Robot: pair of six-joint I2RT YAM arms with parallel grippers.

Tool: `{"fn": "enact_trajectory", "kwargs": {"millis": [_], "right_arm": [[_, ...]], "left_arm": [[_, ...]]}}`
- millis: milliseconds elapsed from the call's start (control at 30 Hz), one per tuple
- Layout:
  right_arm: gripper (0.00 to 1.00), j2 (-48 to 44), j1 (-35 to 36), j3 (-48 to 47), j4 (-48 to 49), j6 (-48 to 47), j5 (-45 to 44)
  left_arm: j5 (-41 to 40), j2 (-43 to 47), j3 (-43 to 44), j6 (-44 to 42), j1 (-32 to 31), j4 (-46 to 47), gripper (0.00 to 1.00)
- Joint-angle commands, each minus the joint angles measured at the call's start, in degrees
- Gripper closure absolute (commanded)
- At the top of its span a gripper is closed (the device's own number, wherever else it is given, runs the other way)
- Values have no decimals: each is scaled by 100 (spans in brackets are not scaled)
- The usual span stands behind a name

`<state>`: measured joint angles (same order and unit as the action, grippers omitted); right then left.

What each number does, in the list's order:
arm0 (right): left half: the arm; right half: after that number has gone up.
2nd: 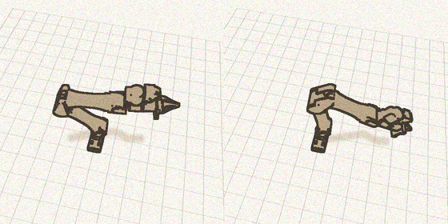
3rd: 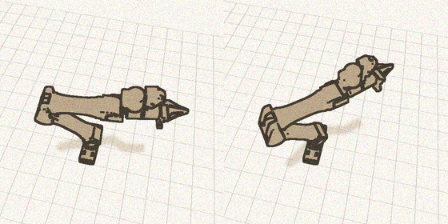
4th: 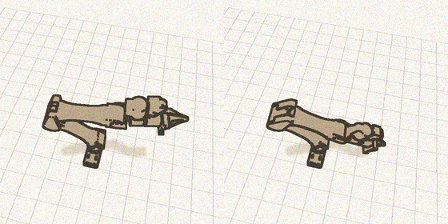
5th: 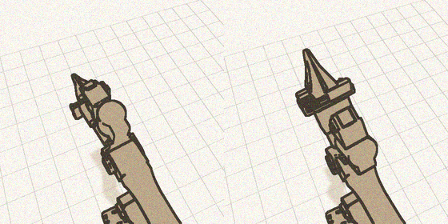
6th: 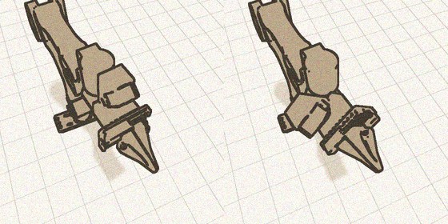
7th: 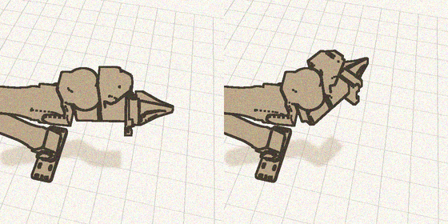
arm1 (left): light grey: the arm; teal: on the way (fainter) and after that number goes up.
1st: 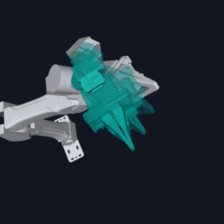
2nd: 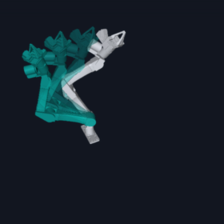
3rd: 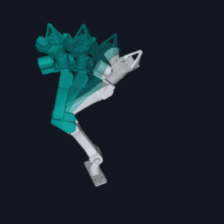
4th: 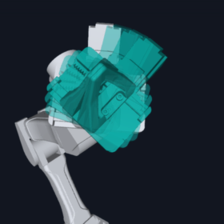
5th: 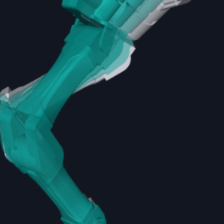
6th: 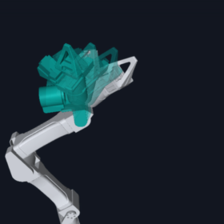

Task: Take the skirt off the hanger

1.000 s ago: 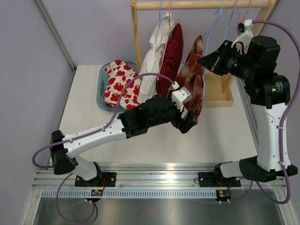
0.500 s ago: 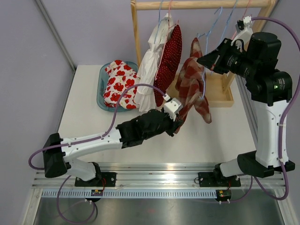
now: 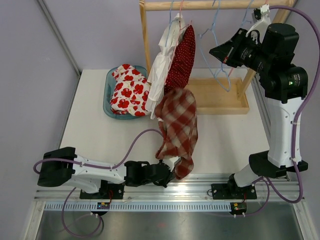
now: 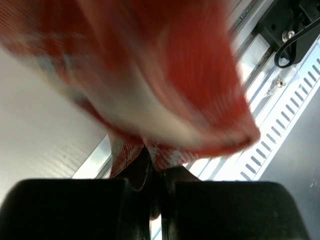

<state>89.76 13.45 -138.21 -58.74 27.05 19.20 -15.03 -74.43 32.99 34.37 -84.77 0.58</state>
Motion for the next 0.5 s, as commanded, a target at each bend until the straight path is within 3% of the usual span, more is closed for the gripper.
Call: {"fn": "enact_trajectory", "kwargs": {"millis": [0, 267, 467], "right_arm": [[100, -152, -18, 49, 891, -24, -153], [100, 200, -18, -188, 899, -50, -285], [100, 613, -18, -452, 935, -243, -856]], "left_arm": [[-290, 298, 84, 377, -39, 135, 100], [-457, 61, 418, 395, -364, -40, 100], [-668, 166, 901, 299, -532, -576, 100]]}}
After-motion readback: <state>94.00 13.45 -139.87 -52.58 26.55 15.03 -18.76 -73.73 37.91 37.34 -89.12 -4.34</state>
